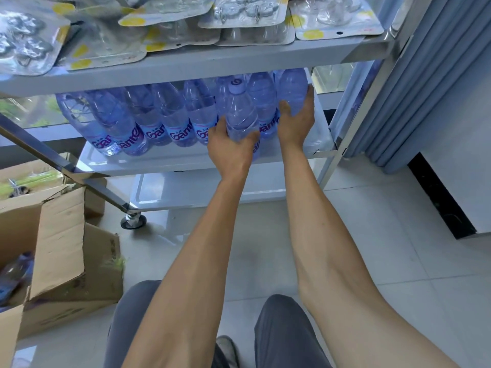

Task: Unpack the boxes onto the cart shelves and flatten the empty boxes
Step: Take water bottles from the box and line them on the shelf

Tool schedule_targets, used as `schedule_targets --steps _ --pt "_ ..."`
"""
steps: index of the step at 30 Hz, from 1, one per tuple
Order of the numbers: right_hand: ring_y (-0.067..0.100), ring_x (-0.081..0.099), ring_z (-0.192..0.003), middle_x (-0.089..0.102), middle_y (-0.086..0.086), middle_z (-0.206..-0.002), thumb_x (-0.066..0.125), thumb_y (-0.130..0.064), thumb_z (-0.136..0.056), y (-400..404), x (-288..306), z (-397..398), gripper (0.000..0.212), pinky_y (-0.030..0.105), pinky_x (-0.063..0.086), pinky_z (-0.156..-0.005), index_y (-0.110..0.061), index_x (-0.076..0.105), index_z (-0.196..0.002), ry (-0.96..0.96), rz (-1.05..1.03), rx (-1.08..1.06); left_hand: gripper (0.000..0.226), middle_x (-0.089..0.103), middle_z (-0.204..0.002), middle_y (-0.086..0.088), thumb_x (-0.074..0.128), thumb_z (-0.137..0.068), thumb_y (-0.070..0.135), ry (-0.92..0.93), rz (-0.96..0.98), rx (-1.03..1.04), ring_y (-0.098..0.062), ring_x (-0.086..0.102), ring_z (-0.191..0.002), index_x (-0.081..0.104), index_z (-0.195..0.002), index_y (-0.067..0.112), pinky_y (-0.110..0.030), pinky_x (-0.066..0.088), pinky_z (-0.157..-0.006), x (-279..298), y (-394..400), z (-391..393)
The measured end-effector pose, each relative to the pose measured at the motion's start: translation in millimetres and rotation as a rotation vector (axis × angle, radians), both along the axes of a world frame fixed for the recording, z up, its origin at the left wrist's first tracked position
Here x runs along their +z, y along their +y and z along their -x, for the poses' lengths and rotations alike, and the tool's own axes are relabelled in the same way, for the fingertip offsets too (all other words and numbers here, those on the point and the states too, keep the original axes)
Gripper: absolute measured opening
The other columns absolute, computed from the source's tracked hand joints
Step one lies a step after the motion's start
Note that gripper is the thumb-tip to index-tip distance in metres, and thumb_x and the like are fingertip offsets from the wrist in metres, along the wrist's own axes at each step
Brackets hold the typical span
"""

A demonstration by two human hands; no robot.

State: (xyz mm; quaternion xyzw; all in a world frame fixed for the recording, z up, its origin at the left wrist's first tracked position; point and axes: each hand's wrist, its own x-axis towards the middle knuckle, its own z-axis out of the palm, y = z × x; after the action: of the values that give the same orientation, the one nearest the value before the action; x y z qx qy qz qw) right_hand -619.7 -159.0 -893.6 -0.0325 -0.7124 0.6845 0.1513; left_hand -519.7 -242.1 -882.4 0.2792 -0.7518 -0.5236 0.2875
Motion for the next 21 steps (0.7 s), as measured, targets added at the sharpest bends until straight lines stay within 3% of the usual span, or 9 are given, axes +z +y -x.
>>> schedule_targets --steps 9,14,16,18,21 --pt "0.026 0.038 -0.142 0.038 0.011 -0.155 0.063 -0.012 -0.095 -9 -1 20 0.066 0.035 0.032 -0.115 -0.003 0.030 -0.152 -0.001 -0.059 0.036 0.056 0.070 -0.106 0.000 0.084 -0.059 0.028 0.033 0.032 0.016 -0.021 0.065 -0.099 0.068 -0.112 0.016 -0.040 0.054 -0.086 -9 -3 -1" --pt "0.025 0.023 -0.150 0.024 0.010 -0.162 0.064 -0.016 -0.095 -7 -8 4 0.076 0.037 0.024 -0.120 -0.007 0.019 -0.156 -0.038 -0.027 -0.025 0.056 0.069 -0.105 0.000 0.082 -0.061 0.033 0.013 0.041 -0.015 -0.019 0.065 -0.098 0.066 -0.113 0.020 -0.040 0.055 -0.085 -9 -3 1" --pt "0.026 0.032 -0.145 0.038 0.013 -0.154 0.061 -0.005 -0.093 -9 -16 -16 0.062 0.036 0.029 -0.118 -0.006 0.037 -0.149 -0.004 -0.017 -0.096 0.061 0.068 -0.111 -0.002 0.084 -0.065 0.034 0.004 0.047 -0.041 -0.020 0.065 -0.102 0.064 -0.122 0.020 -0.040 0.055 -0.087 -10 -6 0" --pt "0.023 0.055 -0.122 0.061 0.013 -0.130 0.053 0.013 -0.082 -11 -26 -36 0.048 0.039 0.046 -0.107 -0.003 0.061 -0.127 0.027 0.018 -0.100 0.063 0.068 -0.114 -0.003 0.083 -0.070 0.035 0.007 0.056 -0.084 -0.021 0.065 -0.105 0.061 -0.126 0.018 -0.041 0.055 -0.089 -12 -11 -1" --pt "0.021 0.069 -0.096 0.072 0.011 -0.102 0.047 0.017 -0.074 -8 -37 -54 0.045 0.039 0.056 -0.090 0.001 0.070 -0.109 0.051 0.028 0.123 0.056 0.069 -0.115 -0.004 0.081 -0.078 0.030 0.031 0.059 -0.193 -0.022 0.064 -0.107 0.061 -0.128 0.014 -0.042 0.054 -0.090 -13 -13 -2"
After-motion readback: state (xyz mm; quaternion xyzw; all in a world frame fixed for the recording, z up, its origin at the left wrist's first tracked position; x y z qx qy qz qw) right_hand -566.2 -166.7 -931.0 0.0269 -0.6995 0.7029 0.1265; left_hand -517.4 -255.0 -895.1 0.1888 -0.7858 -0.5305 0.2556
